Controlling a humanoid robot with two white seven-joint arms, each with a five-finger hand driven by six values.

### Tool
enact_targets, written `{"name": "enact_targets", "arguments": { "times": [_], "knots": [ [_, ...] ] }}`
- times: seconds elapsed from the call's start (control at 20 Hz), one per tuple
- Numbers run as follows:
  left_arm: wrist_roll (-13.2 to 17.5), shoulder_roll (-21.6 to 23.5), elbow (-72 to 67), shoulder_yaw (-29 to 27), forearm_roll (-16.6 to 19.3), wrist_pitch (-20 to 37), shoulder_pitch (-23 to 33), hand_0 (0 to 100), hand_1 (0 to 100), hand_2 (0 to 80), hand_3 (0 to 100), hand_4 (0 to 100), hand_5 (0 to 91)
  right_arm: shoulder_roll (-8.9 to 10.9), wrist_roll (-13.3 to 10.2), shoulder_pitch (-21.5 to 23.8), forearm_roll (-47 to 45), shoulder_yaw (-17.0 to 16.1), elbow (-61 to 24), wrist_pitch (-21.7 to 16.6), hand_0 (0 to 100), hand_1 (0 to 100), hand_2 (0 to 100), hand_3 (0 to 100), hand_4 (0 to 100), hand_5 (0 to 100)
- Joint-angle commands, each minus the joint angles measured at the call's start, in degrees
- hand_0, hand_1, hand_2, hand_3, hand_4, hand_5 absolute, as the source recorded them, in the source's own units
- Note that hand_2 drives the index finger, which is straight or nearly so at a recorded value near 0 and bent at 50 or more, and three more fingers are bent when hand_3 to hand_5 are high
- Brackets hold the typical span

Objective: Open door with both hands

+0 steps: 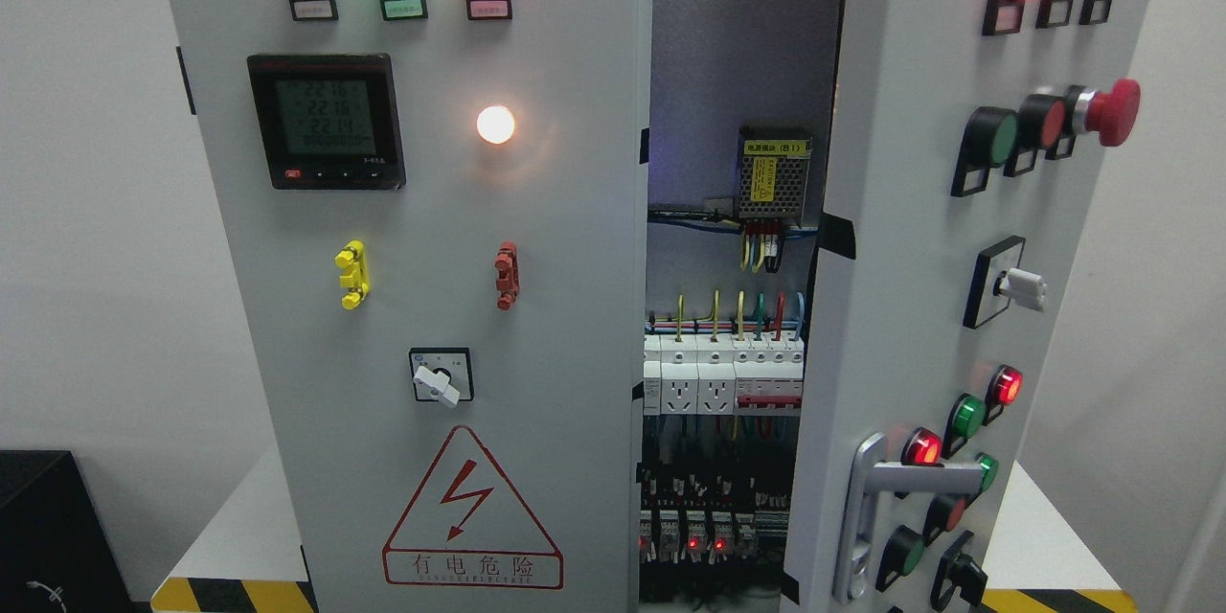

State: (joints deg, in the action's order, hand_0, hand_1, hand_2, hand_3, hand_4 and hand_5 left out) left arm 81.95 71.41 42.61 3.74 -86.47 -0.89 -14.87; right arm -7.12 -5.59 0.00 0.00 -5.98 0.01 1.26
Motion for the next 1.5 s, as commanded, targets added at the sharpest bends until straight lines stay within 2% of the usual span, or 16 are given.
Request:
{"name": "enact_targets", "arguments": {
  "times": [0.0,0.15,0.25,0.3,0.45,0.65,0.8,0.9,1.0,1.1,1.2,1.35,1.45],
  "knots": [
    [-0.03,21.74,26.77,63.84,-2.12,0.01,-50.62,0,0,0.0,0,0,0.0,0.0,-0.03,0.79,0.61,0.0,-0.71,-0.03,0,0,0,0,0,0],
    [-0.82,25.52,38.65,84.09,-1.95,0.01,-70.15,0,0,0.0,0,0,0.0,0.0,-0.03,0.79,0.61,0.0,-0.71,-0.03,0,0,0,0,0,0],
    [-2.66,24.75,43.06,91.5,-0.38,-0.16,-76.86,0,0,0.0,0,0,0.0,0.0,-0.03,0.79,0.61,0.0,-0.71,-0.03,0,0,0,0,0,0],
    [-4.76,22.65,44.39,94.14,0.33,-0.16,-78.28,0,0,0.0,0,0,0.0,0.0,-0.03,0.79,0.61,0.0,-0.71,-0.03,0,0,0,0,0,0],
    [-12.66,10.45,45.45,99.43,-0.36,-0.6,-78.65,0,0,0.0,0,0,0.0,0.0,-0.03,0.79,0.61,0.0,-0.71,-0.03,0,0,0,0,0,0],
    [-20.67,-3.09,49.31,98.74,-6.33,0.1,-79.43,0,0,0.0,0,0,0.0,0.0,-0.03,0.79,0.61,0.0,-0.71,-0.03,0,0,0,0,0,0],
    [-25.42,-13.11,49.5,92.61,-9.23,0.01,-80.76,0,0,0.0,0,0,0.0,0.0,-0.03,0.79,0.61,0.0,-0.71,-0.03,0,0,0,0,0,0],
    [-26.92,-18.57,49.15,86.46,-9.77,-0.51,-80.76,0,0,0.0,0,0,0.0,0.0,-0.03,0.79,0.61,0.0,-0.71,-0.03,0,0,0,0,0,0],
    [-28.93,-25.23,47.4,83.72,-9.68,-0.6,-80.67,0,0,0.0,0,0,0.0,0.0,-0.03,0.79,0.61,0.0,-0.71,-0.03,0,0,0,0,0,0],
    [-34.2,-33.41,44.5,83.27,-9.68,-0.6,-80.67,0,0,0.0,0,0,0.0,0.0,-0.03,0.79,0.61,0.0,-0.71,-0.03,0,0,0,0,0,0],
    [-38.16,-39.48,42.91,81.52,-9.59,-0.69,-80.76,0,0,0.0,0,0,0.0,0.0,-0.03,0.79,0.61,0.0,-0.71,-0.03,0,0,0,0,0,0],
    [-41.51,-45.91,42.2,79.93,-9.59,-0.95,-81.11,0,0,0.0,0,0,0.0,0.0,-0.03,0.79,0.61,0.0,-0.71,-0.03,0,0,0,0,0,0],
    [-43.53,-48.55,42.2,76.96,-9.68,-1.3,-81.11,0,0,0.0,0,0,0.0,0.0,-0.03,0.79,0.61,0.0,-0.71,0.06,0,0,0,0,0,0]
  ]
}}
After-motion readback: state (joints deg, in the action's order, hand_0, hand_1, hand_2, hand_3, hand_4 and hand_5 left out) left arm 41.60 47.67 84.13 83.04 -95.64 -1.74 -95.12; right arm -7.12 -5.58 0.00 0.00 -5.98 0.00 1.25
